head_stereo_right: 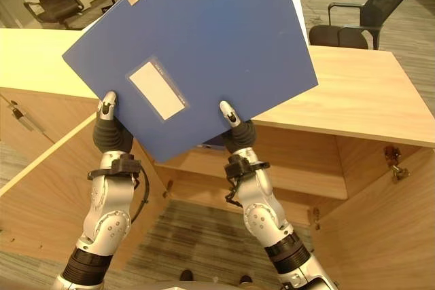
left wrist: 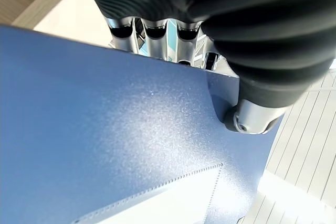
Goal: Put the empty folder in the office cabinet
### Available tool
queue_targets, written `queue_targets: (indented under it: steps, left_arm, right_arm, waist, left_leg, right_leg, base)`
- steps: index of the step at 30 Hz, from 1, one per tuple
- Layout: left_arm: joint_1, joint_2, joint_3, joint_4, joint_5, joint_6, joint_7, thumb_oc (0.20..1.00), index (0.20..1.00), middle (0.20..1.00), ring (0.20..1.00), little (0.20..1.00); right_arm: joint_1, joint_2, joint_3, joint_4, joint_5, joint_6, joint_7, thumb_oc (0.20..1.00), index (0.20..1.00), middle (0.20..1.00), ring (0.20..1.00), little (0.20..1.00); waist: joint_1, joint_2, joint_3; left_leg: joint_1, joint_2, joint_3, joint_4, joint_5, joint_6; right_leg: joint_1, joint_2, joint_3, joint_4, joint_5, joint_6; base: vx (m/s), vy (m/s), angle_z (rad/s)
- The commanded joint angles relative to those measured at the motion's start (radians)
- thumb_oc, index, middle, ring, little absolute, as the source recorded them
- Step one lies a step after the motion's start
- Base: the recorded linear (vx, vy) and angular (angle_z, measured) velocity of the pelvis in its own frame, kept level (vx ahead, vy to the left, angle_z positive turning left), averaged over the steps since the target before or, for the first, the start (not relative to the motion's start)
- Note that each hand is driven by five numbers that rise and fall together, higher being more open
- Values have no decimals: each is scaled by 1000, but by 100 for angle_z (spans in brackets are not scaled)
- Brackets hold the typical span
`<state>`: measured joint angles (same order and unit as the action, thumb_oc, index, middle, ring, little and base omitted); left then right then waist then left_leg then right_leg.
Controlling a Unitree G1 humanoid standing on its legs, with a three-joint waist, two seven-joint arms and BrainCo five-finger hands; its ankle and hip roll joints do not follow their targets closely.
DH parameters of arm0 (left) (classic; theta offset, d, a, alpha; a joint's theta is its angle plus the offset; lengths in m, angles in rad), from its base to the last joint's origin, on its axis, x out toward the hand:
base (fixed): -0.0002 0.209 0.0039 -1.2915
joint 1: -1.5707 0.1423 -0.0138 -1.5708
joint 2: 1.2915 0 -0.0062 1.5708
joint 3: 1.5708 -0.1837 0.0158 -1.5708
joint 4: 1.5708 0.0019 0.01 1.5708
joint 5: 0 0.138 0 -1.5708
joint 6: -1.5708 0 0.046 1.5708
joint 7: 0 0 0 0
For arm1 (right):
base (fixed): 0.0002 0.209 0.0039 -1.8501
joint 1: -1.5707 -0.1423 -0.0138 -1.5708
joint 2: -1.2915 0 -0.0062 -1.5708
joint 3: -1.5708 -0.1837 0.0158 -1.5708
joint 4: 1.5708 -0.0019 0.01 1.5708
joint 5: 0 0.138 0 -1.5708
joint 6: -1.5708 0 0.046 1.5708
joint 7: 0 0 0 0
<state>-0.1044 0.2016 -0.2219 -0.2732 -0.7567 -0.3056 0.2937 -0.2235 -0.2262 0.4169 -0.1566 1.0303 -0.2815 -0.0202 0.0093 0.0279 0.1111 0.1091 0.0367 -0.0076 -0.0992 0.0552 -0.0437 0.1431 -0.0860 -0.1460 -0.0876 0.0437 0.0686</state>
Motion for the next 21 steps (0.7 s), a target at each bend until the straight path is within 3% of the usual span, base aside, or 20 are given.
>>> queue_targets:
  steps: [1,4,6,7,8,11,12,14,21]
  left_arm:
    - [-20,46,7,-10,46,-10,-35,200,200,200,200,200]
    - [-12,54,17,-11,43,-2,-53,200,200,200,200,200]
    - [-9,59,22,-9,43,3,-66,416,416,416,416,416]
    - [-6,65,28,-7,49,8,-76,758,758,758,758,758]
    - [2,73,39,-5,65,13,-92,1000,1000,1000,1000,1000]
    - [32,102,80,9,88,14,-168,1000,1000,1000,1000,1000]
    - [62,116,128,34,87,12,-238,1000,1000,1000,1000,1000]
    - [75,118,145,55,81,12,-269,1000,1000,1000,1000,1000]
    - [215,132,269,265,17,72,-550,1000,1000,1000,1000,1000]
  right_arm:
    - [-83,50,-47,-41,-44,-44,50,200,200,200,200,200]
    - [-67,28,-50,-40,-61,-24,64,200,200,200,200,200]
    - [-59,18,-53,-40,-67,-14,74,200,200,200,200,200]
    - [-51,5,-56,-38,-78,-5,83,200,200,200,200,200]
    - [-42,-16,-63,-38,-101,6,95,200,200,200,200,200]
    - [-3,-91,-126,-66,-198,27,140,200,200,200,200,200]
    - [13,-133,-179,-87,-296,24,162,200,200,200,200,200]
    - [28,-141,-205,-93,-317,24,168,200,200,200,200,200]
    - [93,-160,-386,-118,-537,6,224,200,200,200,200,200]
  waist:
    - [13,-30,-2]
    - [12,-31,-1]
    - [12,-31,-1]
    - [12,-31,0]
    - [13,-32,0]
    - [16,-34,-1]
    - [18,-35,-3]
    - [18,-35,-4]
    - [30,-26,-2]
  left_leg:
    - [93,59,29,13,-127,-33]
    - [92,60,29,14,-126,-33]
    - [90,59,28,14,-126,-33]
    - [90,59,28,14,-126,-34]
    - [89,60,28,13,-125,-34]
    - [88,61,27,12,-125,-36]
    - [87,62,27,12,-125,-37]
    - [88,63,27,12,-126,-37]
    - [79,64,22,12,-126,-36]
  right_leg:
    - [-6,-88,18,51,-62,71]
    - [-7,-87,17,53,-63,71]
    - [-7,-87,17,54,-63,71]
    - [-7,-87,17,54,-64,71]
    - [-8,-87,16,55,-64,72]
    - [-7,-87,12,54,-67,74]
    - [-5,-86,11,53,-69,75]
    - [-5,-86,10,53,-69,76]
    - [-6,-84,5,44,-70,78]
  base:
    - [0,0,0]
    - [0,0,0]
    - [0,0,0]
    - [0,0,0]
    - [0,0,0]
    - [14,-5,0]
    - [32,-13,1]
    - [16,-7,0]
    - [0,0,0]
